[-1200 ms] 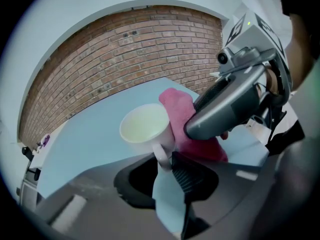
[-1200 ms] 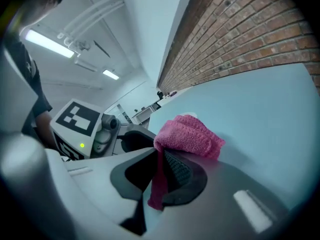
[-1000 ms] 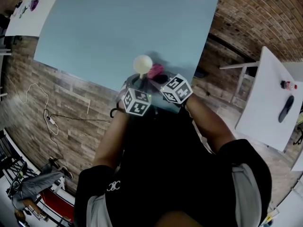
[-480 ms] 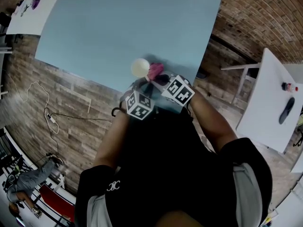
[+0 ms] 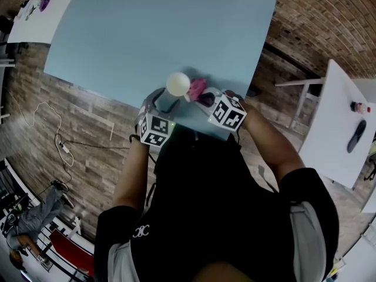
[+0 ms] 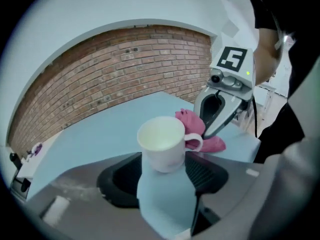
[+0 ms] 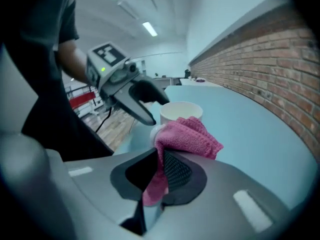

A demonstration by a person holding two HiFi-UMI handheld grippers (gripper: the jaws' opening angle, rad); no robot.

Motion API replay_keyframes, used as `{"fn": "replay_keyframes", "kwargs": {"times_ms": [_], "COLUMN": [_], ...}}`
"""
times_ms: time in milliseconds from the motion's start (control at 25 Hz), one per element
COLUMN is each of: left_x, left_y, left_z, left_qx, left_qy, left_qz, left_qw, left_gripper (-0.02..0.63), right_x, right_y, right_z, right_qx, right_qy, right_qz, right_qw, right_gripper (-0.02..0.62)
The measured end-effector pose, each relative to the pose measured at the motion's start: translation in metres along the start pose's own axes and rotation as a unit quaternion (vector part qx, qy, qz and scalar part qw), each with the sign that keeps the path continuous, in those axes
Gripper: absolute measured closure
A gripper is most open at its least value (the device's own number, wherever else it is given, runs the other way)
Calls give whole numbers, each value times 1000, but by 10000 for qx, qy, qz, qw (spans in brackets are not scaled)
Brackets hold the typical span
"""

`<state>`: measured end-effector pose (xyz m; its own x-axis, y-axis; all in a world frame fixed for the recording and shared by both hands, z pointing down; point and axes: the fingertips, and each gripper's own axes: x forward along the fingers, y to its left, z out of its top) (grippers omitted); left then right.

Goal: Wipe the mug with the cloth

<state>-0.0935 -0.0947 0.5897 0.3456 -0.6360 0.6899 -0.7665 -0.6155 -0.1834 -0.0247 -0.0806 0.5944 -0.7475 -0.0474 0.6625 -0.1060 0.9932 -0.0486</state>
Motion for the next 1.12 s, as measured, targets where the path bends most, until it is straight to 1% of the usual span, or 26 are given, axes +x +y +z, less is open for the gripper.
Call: {"fn": "replay_keyframes", "kwargs": {"times_ms": [80, 120, 200, 320, 400, 480, 520, 600, 800, 880, 960, 1120], "left_x": [6, 10, 16, 23, 26, 29, 30, 31, 31, 32, 32, 33], "left_y": [7, 8, 8, 4, 1, 1, 1, 3, 1, 0, 0, 1], "left_z": [10, 13, 19, 20, 15, 12, 12, 13, 13, 13, 13, 12], "left_qx": [318, 462, 595, 716, 963, 1194, 1248, 1226, 994, 921, 896, 886], "left_qy": [7, 31, 31, 159, 373, 530, 574, 629, 676, 670, 689, 810], "left_qz": [-151, -242, -486, -1036, -1366, -1557, -1610, -1662, -1564, -1517, -1475, -1376], "left_qw": [9994, 9986, 9970, 9919, 9852, 9791, 9773, 9764, 9803, 9818, 9826, 9832], "left_gripper": [262, 236, 204, 190, 187, 186, 189, 229, 230, 233, 233, 233], "right_x": [0, 0, 0, -1, 0, 0, -1, 0, 7, 11, 17, 26], "right_y": [0, 0, 2, 5, 7, 7, 7, 6, 5, 4, 3, 2], "right_z": [-1, -1, -1, -2, -3, -4, -4, -3, -4, -9, -14, -22], "right_qx": [-479, -638, -975, -1548, -1840, -2038, -2104, -2166, -2171, -2334, -2572, -2864], "right_qy": [219, 295, 441, 674, 806, 914, 954, 1000, 1130, 1292, 1465, 1650], "right_qz": [35, 60, 90, 131, 180, 231, 257, 306, 396, 370, 369, 397], "right_qw": [9986, 9975, 9942, 9856, 9795, 9745, 9726, 9706, 9688, 9630, 9545, 9430], "right_gripper": [555, 555, 555, 555, 555, 555, 555, 555, 555, 555, 555, 555]}}
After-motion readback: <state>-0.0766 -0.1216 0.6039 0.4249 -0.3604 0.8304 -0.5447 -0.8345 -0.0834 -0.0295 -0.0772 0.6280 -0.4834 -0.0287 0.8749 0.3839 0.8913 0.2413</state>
